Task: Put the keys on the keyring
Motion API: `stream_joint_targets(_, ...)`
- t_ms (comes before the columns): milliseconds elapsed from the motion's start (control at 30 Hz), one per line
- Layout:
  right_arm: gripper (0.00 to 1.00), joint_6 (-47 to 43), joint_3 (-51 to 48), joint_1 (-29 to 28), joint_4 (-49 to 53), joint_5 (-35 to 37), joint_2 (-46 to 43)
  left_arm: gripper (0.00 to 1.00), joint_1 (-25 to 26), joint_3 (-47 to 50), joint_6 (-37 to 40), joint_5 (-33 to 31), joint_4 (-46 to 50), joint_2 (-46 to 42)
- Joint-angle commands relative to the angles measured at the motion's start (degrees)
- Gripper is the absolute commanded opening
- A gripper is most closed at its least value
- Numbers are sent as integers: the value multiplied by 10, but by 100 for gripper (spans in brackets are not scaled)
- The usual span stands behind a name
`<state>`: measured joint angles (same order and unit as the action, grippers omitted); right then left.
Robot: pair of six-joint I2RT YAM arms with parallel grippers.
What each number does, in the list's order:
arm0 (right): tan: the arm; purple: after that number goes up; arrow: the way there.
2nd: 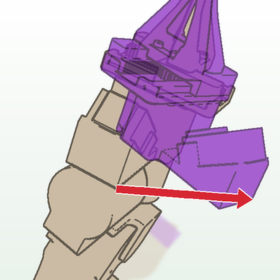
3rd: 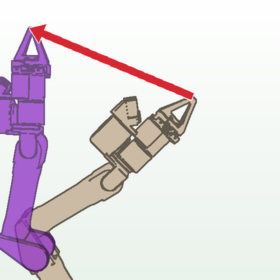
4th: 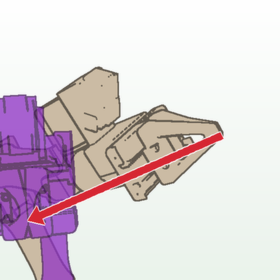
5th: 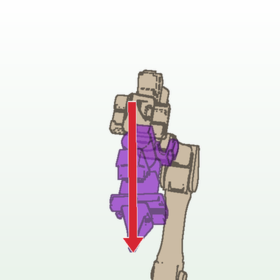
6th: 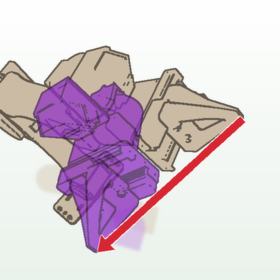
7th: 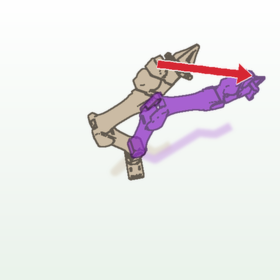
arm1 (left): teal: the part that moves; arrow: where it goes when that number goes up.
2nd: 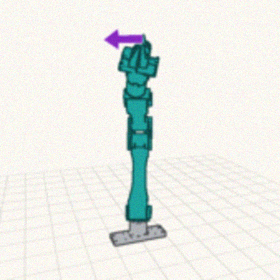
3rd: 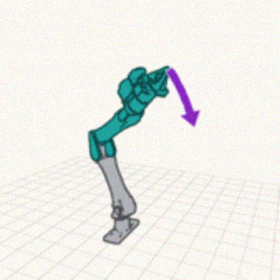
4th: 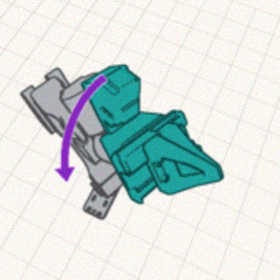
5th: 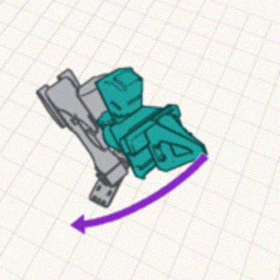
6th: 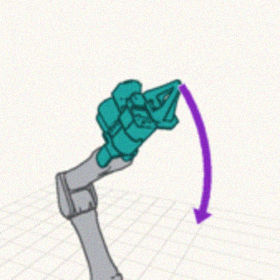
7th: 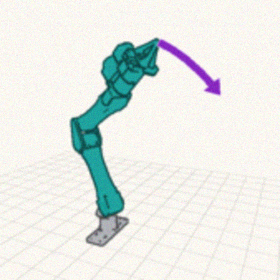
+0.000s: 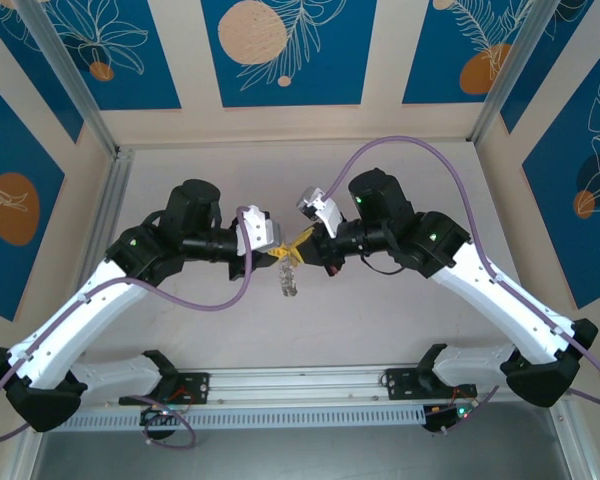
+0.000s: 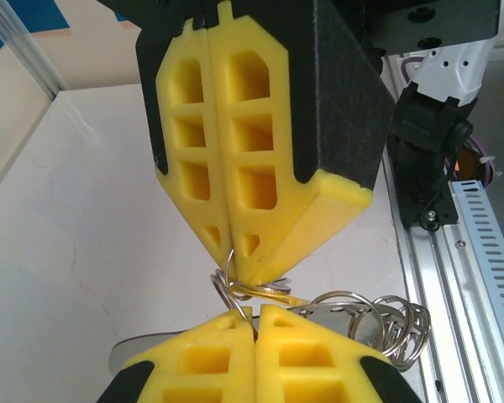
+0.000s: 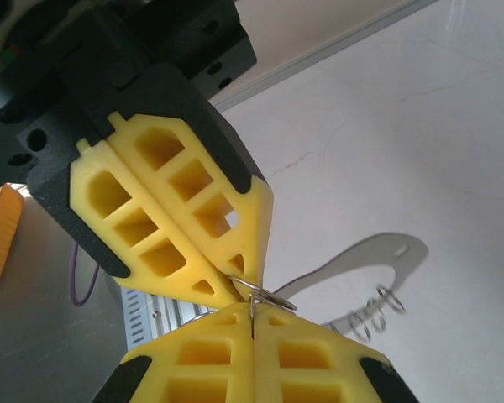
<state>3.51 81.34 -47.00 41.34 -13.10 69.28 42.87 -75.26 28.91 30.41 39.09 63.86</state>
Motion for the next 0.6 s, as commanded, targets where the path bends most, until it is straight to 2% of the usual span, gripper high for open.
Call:
stream_joint_targets(0, 0, 15, 17, 6, -3, 5, 10, 0, 19, -1, 15, 24, -6, -15)
stream_joint_targets(567, 0, 19, 11, 3, -37, -37, 0, 0, 24, 1, 20, 12, -5, -15)
